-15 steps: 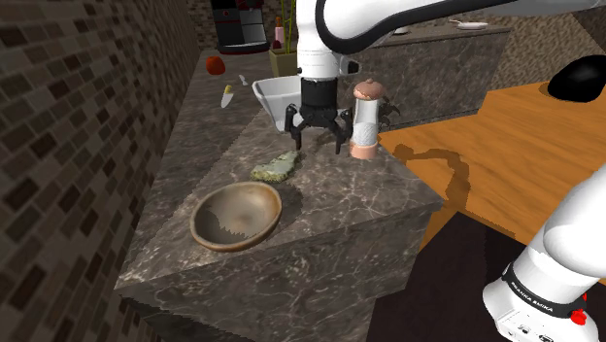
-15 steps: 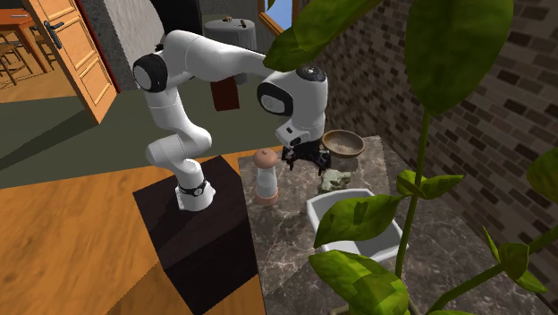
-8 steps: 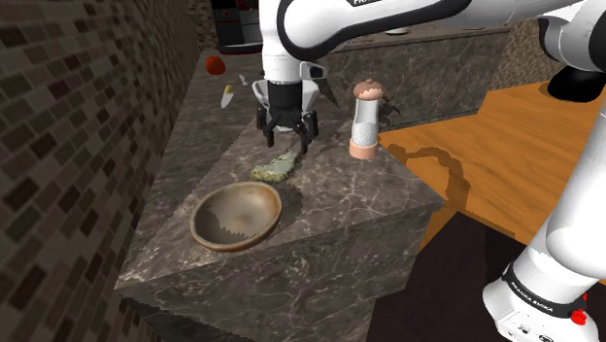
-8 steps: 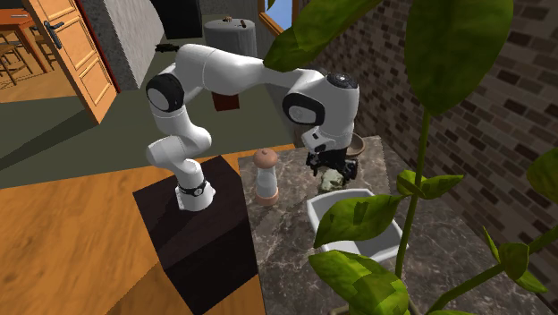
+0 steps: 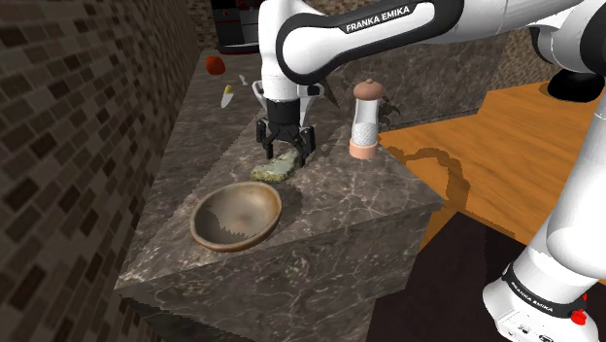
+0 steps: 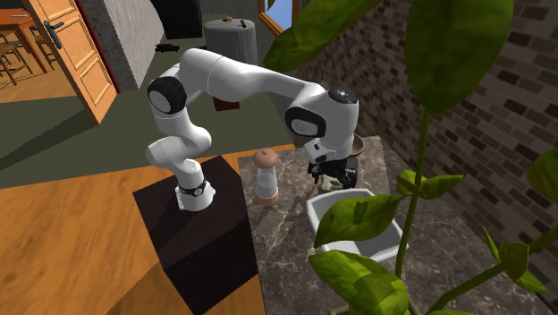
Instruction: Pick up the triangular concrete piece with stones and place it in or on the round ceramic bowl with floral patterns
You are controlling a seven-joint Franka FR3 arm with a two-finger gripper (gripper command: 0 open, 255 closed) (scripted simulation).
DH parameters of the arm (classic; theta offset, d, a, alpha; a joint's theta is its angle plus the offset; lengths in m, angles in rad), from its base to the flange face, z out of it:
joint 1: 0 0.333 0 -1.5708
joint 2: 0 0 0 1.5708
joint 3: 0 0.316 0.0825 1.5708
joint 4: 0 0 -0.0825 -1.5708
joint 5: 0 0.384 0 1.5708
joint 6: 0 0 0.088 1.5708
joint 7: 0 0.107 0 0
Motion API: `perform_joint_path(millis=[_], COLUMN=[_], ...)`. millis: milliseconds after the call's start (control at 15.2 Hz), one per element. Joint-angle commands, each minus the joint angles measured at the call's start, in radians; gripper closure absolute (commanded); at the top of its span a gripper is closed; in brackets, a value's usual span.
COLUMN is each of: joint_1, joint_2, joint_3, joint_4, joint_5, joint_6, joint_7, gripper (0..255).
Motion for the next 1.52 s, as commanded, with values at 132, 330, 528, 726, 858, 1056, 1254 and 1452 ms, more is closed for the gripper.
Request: perform_joint_path(millis=[132,330,528,726,858,1056,1254,1452], joint_1=[0.0,0.0,0.0,0.0,0.0,0.0,0.001,0.003], joint_2=[0.0,0.0,0.0,0.0,0.0,-0.001,-0.002,-0.001], joint_3=[0.0,0.0,0.0,0.0,0.0,0.0,0.001,0.002], joint_4=[-0.004,-0.003,-0.003,-0.003,-0.003,0.009,0.047,0.089], joint_5=[0.0,0.0,0.0,0.0,0.0,0.0,0.001,0.0], joint_6=[0.004,0.004,0.004,0.004,0.004,-0.009,-0.049,-0.089], joint_7=[0.0,0.0,0.0,0.0,0.0,0.0,0.002,0.005], gripper=[0,0,255,255,255,255,255,255])
